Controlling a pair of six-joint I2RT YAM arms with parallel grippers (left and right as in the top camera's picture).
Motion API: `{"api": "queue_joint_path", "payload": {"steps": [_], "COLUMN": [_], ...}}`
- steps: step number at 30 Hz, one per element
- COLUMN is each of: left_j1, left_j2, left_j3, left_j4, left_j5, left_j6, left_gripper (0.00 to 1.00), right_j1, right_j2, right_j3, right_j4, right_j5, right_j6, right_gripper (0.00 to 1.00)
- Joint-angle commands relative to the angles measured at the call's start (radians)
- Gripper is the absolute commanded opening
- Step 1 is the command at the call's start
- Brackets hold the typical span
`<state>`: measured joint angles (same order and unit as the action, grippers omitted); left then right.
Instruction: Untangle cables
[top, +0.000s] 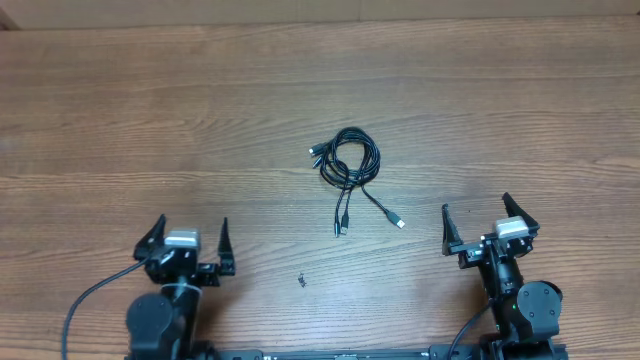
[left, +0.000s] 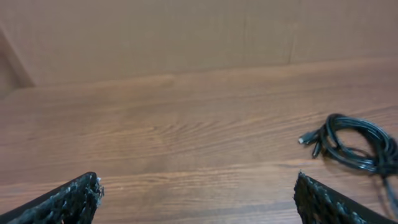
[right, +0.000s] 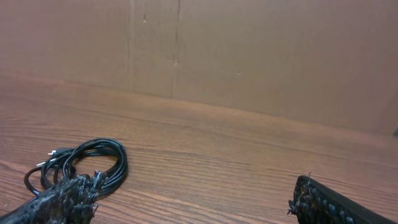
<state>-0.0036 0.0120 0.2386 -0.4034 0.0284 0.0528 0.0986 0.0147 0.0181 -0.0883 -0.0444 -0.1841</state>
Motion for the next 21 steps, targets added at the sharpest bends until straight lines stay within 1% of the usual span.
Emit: {"api": "queue_joint_path", "payload": {"steps": [1, 4, 21], "left_j1": [0.008, 0.008, 0.008], "left_j2": [-0.007, -0.007, -0.007], "left_j3": [0.124, 0.151, 0.163], "left_j4": [-0.057, -0.071, -0.126], "left_j5": [-0.018, -0.017, -0.013], "left_j6": [-0.082, -0.122, -0.121], "left_gripper": [1.0, 1.0, 1.0], "right_j1": [-0.005, -0.005, -0.005], "right_j2": [-0.012, -0.012, -0.012], "right_j3": [-0.01, -0.01, -0.01], "right_j4": [0.006, 0.006, 0.006], "right_j5": [0.006, 0.006, 0.006], "right_j6": [-0.001, -0.001, -0.001], "right_gripper": [1.0, 1.0, 1.0]}}
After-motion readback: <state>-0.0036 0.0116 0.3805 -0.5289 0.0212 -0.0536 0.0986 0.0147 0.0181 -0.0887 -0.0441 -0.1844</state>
